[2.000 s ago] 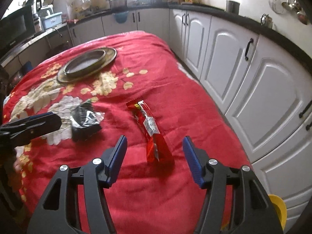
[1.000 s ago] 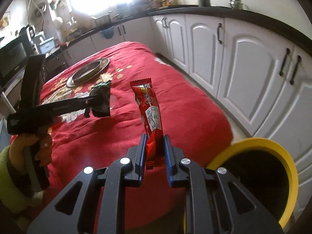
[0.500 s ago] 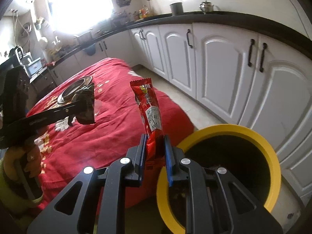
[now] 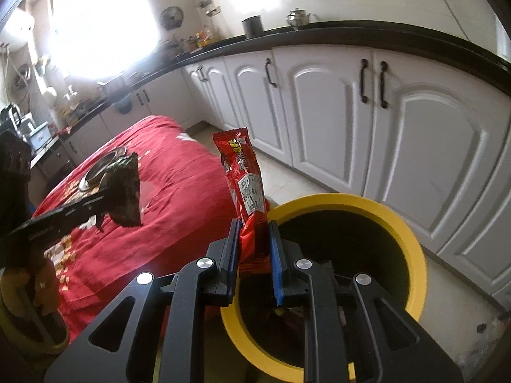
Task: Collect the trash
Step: 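Lift both held wrappers and carry them over the yellow-rimmed bin, then open the left tool over the bin while the right tool releases the red wrapper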
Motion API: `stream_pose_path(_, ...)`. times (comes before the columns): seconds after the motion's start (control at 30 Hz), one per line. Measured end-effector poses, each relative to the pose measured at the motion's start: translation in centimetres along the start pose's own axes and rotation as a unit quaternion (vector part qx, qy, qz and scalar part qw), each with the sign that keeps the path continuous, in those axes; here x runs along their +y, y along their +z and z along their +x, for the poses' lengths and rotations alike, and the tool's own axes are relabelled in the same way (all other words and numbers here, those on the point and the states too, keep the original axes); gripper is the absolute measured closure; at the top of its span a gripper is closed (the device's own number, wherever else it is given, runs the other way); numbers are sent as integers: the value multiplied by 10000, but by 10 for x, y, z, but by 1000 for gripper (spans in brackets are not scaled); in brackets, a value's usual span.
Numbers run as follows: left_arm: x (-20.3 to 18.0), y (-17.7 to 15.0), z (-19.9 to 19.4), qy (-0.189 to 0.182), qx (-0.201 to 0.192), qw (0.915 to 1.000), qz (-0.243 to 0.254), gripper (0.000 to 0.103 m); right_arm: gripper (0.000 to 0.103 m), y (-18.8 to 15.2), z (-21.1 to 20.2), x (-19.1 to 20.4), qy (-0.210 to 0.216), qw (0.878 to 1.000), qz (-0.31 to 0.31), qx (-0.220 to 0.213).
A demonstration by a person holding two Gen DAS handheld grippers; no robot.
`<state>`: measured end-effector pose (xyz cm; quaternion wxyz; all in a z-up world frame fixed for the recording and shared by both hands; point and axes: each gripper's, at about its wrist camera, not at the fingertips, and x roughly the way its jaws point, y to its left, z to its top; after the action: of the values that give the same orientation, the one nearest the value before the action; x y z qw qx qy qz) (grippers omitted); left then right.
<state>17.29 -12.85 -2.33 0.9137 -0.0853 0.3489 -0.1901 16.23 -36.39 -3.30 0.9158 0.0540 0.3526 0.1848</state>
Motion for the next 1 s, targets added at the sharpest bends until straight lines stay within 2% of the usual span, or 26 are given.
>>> stream_pose_path(0.43,-46,-13,18,-239,273,9977,565,89,86,-15,-20,-39,-310,9983,480,-117)
stream_pose_path(1.0,-82,-34,57,-408,809,9903,1056,88,84,-43,-12,-74,-420,9951,876,206)
